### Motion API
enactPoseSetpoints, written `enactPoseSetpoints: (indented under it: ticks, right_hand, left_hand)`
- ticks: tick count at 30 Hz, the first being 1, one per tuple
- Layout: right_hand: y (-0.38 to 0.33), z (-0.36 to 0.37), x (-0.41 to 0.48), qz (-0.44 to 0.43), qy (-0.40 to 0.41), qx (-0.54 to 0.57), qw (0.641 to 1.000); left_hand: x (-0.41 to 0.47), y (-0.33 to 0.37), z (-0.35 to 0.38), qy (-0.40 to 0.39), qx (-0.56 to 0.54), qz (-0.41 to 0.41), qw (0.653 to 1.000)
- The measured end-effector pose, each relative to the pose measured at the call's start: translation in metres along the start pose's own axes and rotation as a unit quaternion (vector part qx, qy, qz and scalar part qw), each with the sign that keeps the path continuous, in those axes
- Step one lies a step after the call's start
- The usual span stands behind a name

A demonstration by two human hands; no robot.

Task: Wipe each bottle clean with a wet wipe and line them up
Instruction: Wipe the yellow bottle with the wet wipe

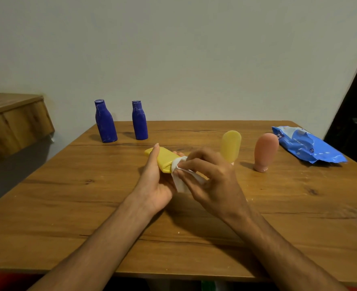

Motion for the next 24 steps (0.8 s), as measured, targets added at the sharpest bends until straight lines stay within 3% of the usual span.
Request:
enactPoseSetpoints:
  ticks: [14,18,24]
  right_hand:
    - [0.003,-0.004,0.0,-0.001,0.014,-0.02,1.0]
    - [-0.007,0.004,-0.003,-0.045,-0.026,-0.032,0.998]
    - [0.007,-0.005,-0.001,0.03,0.034,-0.027,0.999]
  left_hand:
    - [0.006,0.0,-0.003,-0.006,-0.011,0.013,1.0]
    - [0.005,-0.003,-0.003,-0.007,-0.016,0.002,1.0]
    - [0.007,0.0,-0.003,-0.004,-0.01,0.021,1.0]
Point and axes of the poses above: each hand's wrist, its own x-axis towards the middle knuckle, its own z-axis out of the palm, y = z × x, the point moved 8 cm from there along x, towards the middle knuckle, and after that the axes turned 7 degrees about -x, right-handed, at the moved point
